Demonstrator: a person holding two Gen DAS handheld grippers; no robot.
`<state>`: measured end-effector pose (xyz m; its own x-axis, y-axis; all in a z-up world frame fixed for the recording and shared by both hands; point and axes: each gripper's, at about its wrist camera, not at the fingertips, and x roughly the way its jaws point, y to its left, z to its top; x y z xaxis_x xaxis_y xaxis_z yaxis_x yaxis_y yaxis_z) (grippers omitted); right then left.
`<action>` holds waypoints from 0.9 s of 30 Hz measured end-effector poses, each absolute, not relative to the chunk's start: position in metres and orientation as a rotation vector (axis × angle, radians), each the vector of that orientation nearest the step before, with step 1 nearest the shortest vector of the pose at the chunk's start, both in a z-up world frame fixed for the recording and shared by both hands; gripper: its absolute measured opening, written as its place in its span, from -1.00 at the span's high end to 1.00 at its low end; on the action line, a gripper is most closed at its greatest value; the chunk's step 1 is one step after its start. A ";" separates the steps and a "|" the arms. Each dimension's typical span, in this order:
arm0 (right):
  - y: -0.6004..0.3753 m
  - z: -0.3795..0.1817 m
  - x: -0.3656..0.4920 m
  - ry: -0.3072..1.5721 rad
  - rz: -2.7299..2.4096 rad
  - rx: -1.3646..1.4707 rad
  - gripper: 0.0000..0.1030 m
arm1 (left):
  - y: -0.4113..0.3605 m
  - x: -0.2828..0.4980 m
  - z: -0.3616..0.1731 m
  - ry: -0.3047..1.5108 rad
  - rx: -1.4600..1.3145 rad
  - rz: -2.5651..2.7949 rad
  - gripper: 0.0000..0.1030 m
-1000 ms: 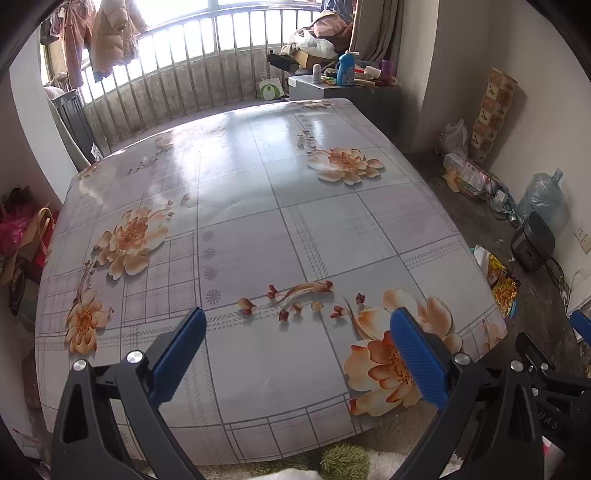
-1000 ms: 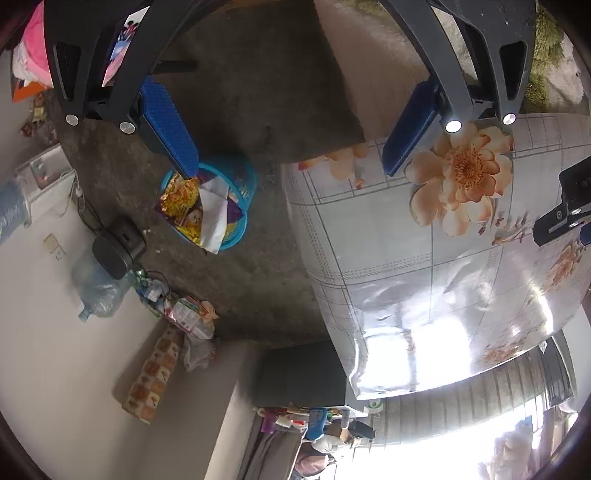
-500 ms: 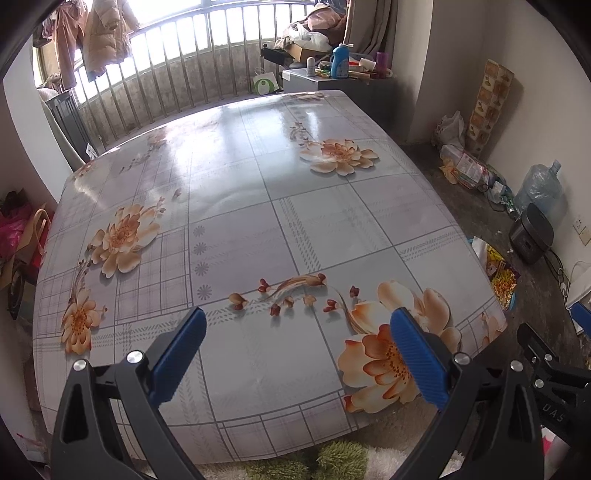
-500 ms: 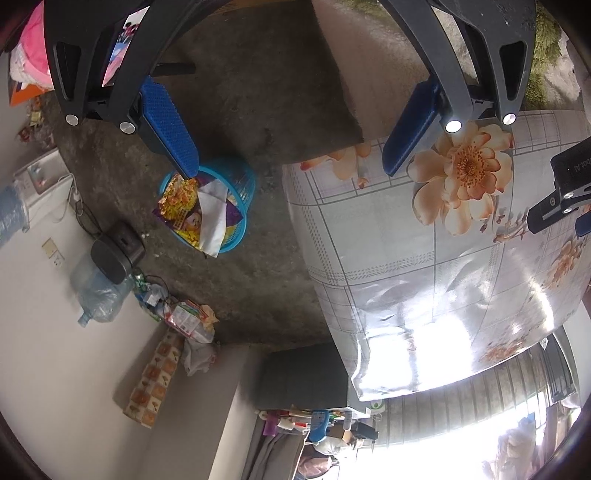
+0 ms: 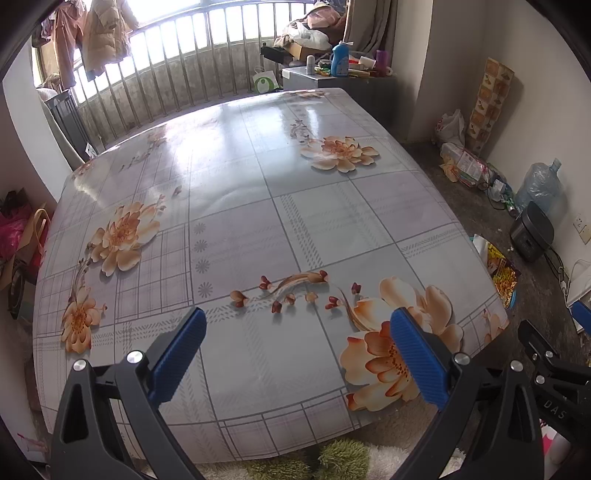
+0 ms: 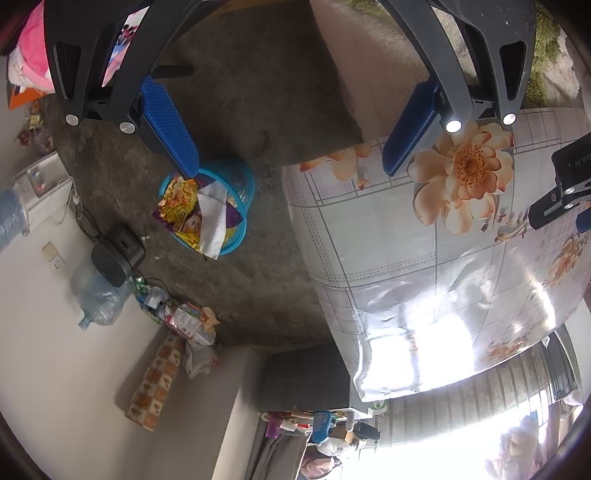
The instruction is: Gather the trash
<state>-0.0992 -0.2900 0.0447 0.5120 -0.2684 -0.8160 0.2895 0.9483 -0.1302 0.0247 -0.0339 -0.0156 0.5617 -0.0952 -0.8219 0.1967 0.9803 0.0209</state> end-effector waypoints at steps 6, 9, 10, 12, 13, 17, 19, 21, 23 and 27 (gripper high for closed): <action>-0.290 0.044 -0.099 0.978 -0.339 0.030 -0.85 | -0.034 0.023 -0.017 0.962 0.120 -0.173 -0.90; -0.291 0.045 -0.099 0.978 -0.338 0.031 -0.85 | -0.034 0.023 -0.017 0.963 0.119 -0.174 -0.90; -0.291 0.045 -0.099 0.978 -0.338 0.031 -0.85 | -0.034 0.022 -0.018 0.963 0.121 -0.174 -0.90; -0.291 0.045 -0.099 0.978 -0.338 0.031 -0.85 | -0.035 0.022 -0.018 0.964 0.125 -0.176 -0.90; -0.291 0.045 -0.099 0.976 -0.338 0.031 -0.85 | -0.035 0.022 -0.019 0.963 0.127 -0.176 -0.90; -0.292 0.045 -0.099 0.976 -0.338 0.032 -0.85 | -0.035 0.022 -0.019 0.965 0.129 -0.177 -0.90; -0.292 0.046 -0.100 0.978 -0.337 0.036 -0.85 | -0.035 0.022 -0.020 0.965 0.129 -0.176 -0.90; -0.292 0.047 -0.100 0.977 -0.338 0.035 -0.85 | -0.035 0.022 -0.019 0.964 0.129 -0.177 -0.90; -0.291 0.047 -0.100 0.977 -0.338 0.036 -0.85 | -0.035 0.023 -0.019 0.966 0.128 -0.177 -0.90; -0.290 0.048 -0.100 0.974 -0.339 0.038 -0.85 | -0.035 0.022 -0.019 0.966 0.127 -0.178 -0.90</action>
<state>-0.1005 -0.2905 0.0484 0.5134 -0.2652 -0.8162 0.2988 0.9468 -0.1197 0.0222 -0.0354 -0.0188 0.5559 -0.0933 -0.8260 0.2066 0.9780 0.0286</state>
